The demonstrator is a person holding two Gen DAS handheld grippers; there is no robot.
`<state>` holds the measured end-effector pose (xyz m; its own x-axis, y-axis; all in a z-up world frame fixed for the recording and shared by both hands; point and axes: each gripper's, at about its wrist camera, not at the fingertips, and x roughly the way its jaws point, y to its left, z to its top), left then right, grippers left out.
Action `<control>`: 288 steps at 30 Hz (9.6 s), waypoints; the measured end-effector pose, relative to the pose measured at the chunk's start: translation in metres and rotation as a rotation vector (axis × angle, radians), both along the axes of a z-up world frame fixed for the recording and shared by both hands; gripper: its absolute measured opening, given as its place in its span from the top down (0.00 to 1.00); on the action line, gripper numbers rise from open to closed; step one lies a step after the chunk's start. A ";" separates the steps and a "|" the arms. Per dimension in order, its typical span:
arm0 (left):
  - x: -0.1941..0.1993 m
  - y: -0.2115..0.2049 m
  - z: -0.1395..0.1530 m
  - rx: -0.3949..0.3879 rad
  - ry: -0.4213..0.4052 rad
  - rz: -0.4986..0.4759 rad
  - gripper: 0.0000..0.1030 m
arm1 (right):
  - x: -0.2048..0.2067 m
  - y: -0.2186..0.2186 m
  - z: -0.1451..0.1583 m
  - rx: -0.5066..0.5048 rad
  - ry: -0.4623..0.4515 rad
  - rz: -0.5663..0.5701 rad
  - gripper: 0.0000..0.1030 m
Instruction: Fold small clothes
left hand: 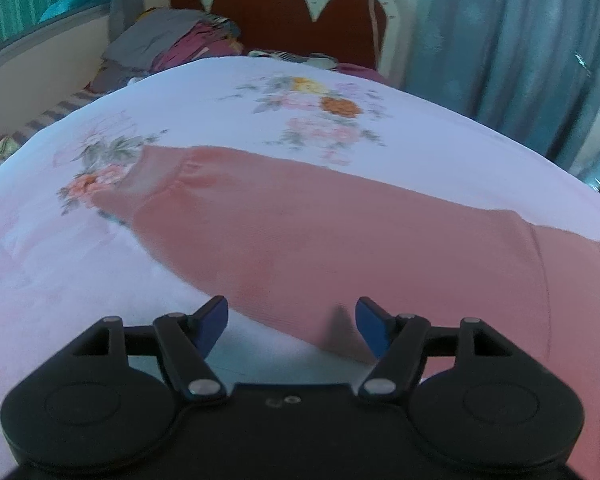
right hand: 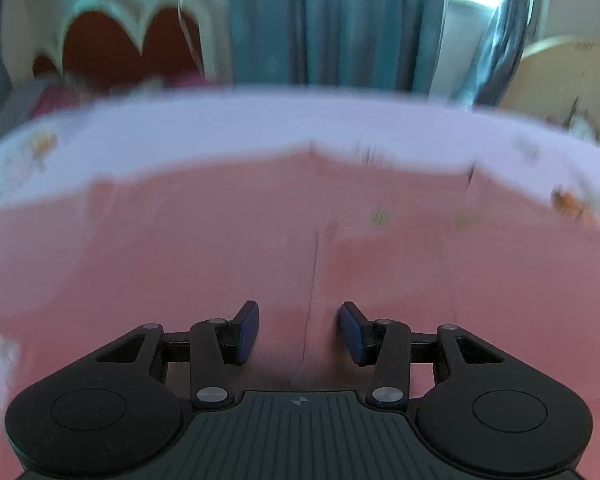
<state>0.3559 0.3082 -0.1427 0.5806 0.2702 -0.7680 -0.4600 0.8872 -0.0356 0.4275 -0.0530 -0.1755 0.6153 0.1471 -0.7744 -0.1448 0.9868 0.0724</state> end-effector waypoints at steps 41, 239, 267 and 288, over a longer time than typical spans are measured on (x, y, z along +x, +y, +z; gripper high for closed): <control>0.011 0.078 0.019 -0.055 -0.345 0.151 0.90 | -0.001 -0.007 0.007 0.005 -0.009 -0.062 0.56; -0.154 -0.269 -0.042 0.178 0.029 -0.540 0.53 | -0.267 -0.193 0.032 -0.061 0.044 0.062 0.54; -0.245 -0.190 -0.039 -0.101 0.023 -0.446 0.73 | -0.376 -0.257 0.043 0.052 0.076 -0.243 0.54; -0.215 -0.188 0.020 -0.217 -0.194 -0.504 0.92 | -0.356 -0.257 0.102 0.195 -0.084 -0.218 0.90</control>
